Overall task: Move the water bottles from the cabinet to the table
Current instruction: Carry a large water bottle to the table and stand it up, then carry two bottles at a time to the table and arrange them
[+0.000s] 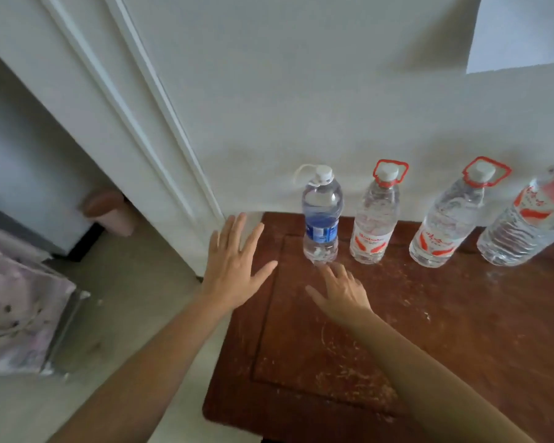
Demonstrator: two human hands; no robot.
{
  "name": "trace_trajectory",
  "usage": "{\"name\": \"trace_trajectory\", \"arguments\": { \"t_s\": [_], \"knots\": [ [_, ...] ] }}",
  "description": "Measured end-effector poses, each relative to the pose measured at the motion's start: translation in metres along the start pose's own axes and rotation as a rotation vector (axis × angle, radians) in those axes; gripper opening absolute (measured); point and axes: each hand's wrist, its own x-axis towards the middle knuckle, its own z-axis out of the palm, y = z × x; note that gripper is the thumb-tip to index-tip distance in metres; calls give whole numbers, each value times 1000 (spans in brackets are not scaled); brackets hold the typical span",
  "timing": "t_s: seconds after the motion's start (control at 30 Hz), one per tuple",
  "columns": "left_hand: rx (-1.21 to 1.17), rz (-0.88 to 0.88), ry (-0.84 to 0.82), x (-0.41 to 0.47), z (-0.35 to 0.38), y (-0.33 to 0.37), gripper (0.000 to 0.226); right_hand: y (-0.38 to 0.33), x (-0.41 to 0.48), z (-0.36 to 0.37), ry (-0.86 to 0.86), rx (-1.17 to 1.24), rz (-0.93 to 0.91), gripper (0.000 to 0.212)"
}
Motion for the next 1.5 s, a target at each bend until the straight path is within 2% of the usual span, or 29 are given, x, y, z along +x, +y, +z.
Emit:
{"name": "trace_trajectory", "arguments": {
  "t_s": [0.1, 0.4, 0.5, 0.6, 0.73, 0.87, 1.1, 1.2, 1.37, 1.5],
  "knots": [
    [100, -197, -41, -63, -21, -29, 68, -38, -11, 11, -3, 0, -136, 63],
    [286, -749, 196, -293, -157, -109, 64, -276, -102, 20, 132, -60, -687, 58],
    [346, -916, 249, -415, -200, -125, 63, -369, -173, 39, 134, -65, -856, 65],
    [429, -1100, 261, -562, -244, -130, 65, -463, -270, 73, 114, -32, -1034, 60],
    [483, -1353, 216, -728, -294, -119, 66, -562, -389, 125, 92, 22, -1277, 60],
    [546, -1613, 192, -876, -329, -90, 68, -642, -518, 180, -10, 35, -1496, 58],
    [490, -2089, 97, -1062, -356, -47, 72, -751, -701, 276, -150, 18, -1842, 60],
    [490, -2233, 77, -1128, -361, -45, 72, -798, -768, 323, -208, 39, -1965, 63],
    [548, -2385, 63, -1229, -393, -84, 70, -894, -867, 391, -255, 102, -2137, 66],
    [627, -2495, 108, -1310, -437, -115, 70, -981, -959, 426, -356, 159, -2256, 69]
  ]
}}
